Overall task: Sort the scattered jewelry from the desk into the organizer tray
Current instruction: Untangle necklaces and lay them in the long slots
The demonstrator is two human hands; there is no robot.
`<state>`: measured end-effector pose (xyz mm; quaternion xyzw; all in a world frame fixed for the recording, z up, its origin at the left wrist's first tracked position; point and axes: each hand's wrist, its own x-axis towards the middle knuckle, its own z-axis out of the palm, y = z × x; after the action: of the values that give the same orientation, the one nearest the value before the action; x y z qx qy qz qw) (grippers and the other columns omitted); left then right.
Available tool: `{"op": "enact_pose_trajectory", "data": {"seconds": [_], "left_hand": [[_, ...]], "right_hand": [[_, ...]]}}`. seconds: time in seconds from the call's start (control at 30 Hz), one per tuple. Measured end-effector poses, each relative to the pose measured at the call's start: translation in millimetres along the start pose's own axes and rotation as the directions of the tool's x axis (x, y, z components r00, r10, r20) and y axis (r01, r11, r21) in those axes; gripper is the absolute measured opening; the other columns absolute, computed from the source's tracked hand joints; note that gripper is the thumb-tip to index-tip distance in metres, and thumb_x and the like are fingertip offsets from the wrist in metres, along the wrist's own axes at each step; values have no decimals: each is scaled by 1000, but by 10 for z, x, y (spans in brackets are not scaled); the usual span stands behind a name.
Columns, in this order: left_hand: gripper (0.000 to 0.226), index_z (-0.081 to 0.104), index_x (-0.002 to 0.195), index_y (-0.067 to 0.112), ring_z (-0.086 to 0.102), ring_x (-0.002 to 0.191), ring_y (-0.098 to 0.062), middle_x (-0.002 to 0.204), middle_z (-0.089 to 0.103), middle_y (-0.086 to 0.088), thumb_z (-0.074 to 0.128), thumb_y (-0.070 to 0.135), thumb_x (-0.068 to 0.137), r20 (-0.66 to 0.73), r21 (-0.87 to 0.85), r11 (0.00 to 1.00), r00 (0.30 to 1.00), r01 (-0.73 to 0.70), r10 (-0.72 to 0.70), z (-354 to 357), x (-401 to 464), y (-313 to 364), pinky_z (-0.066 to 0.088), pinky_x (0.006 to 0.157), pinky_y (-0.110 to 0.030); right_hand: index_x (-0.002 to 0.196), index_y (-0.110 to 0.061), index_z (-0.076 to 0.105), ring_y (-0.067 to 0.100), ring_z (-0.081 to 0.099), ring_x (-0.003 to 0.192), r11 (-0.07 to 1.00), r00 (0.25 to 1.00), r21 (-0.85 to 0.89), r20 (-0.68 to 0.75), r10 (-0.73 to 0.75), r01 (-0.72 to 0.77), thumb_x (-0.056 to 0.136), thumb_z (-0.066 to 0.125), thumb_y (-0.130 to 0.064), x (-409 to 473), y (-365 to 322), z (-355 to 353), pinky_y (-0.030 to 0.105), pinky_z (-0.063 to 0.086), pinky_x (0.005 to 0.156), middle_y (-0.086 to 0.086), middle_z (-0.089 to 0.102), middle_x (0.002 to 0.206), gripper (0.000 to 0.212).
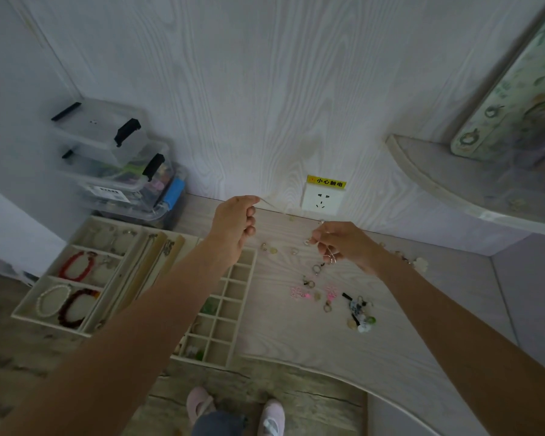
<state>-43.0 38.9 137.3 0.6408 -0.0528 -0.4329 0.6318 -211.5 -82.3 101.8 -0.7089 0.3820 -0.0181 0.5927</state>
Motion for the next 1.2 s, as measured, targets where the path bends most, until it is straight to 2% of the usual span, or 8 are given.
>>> {"op": "enact_pose_trajectory", "data": {"seconds": [0.33, 0.53, 0.67, 0.73, 0.83, 1.0, 1.1, 1.2], "left_hand": [[9, 62, 89, 15, 28, 43, -6, 61, 42, 7, 53, 14, 89, -65, 126, 992, 998, 5, 3, -118, 98, -1, 22, 34, -15], [8, 56, 80, 15, 30, 38, -4, 63, 47, 6, 57, 16, 88, -84, 39, 997, 995, 60, -57, -232, 135, -29, 22, 32, -15], [14, 54, 78, 14, 37, 45, -6, 68, 52, 2, 49, 11, 91, -90, -114, 992, 994, 55, -66, -330, 118, -34, 28, 35, -15], [16, 53, 78, 14, 40, 49, -7, 69, 53, 1, 47, 10, 93, -111, -174, 983, 991, 54, -74, -390, 115, -23, 32, 37, -16], [17, 51, 79, 14, 41, 52, -8, 70, 53, 1, 46, 10, 94, -153, -252, 967, 985, 34, -75, -512, 114, -4, 39, 40, -17], [19, 49, 77, 11, 40, 52, -9, 66, 44, -1, 45, 7, 96, -250, -375, 925, 967, -53, -46, -864, 121, -5, 47, 50, -21], [13, 52, 80, 10, 38, 42, -6, 62, 42, -1, 52, 7, 93, -250, -235, 970, 968, -57, -4, -1122, 109, -21, 38, 38, -16], [5, 59, 93, 2, 41, 40, -6, 56, 42, -3, 55, 3, 91, -222, 34, 993, 968, -113, 117, -1393, 43, -68, 39, 41, -15]], "right_hand": [[79, -10, 62, 9, 44, 50, 999, 1000, 46, -5, 10, -10, 95, 52, -15, 3, 55, -7, 20, 39, 52, 1, 55, 61, 20], [84, -1, 68, 7, 47, 51, 995, 981, 100, -191, 25, -6, 90, 60, -16, 77, 27, 72, 16, 42, 52, -6, 55, 53, 18], [74, -3, 63, 13, 51, 58, 899, 977, 437, -177, 116, -27, 89, 62, -15, 156, -53, 165, 27, 56, 69, 3, 59, 68, 19], [75, -1, 60, 10, 44, 49, 858, 984, 513, -146, 107, -17, 87, 64, -12, 186, -98, 207, 24, 55, 58, 6, 52, 65, 17], [84, -2, 60, 8, 34, 46, 955, 997, 295, -80, 13, 11, 84, 67, -11, 220, -157, 266, 18, 41, 48, -3, 50, 54, 12], [85, -22, 70, 7, 47, 63, 975, 980, -173, 165, -110, 139, 81, 71, -19, 293, -315, 397, 19, 37, 61, 1, 63, 75, 5], [82, -21, 74, 8, 49, 59, 938, 960, -296, 262, -103, 182, 79, 73, -25, 348, -434, 549, 19, 37, 58, -7, 70, 69, 5], [89, -6, 74, -2, 44, 42, 938, 963, -295, 246, -109, 182, 82, 70, -17, 409, -525, 700, 9, 35, 45, -2, 69, 67, 14]]}}
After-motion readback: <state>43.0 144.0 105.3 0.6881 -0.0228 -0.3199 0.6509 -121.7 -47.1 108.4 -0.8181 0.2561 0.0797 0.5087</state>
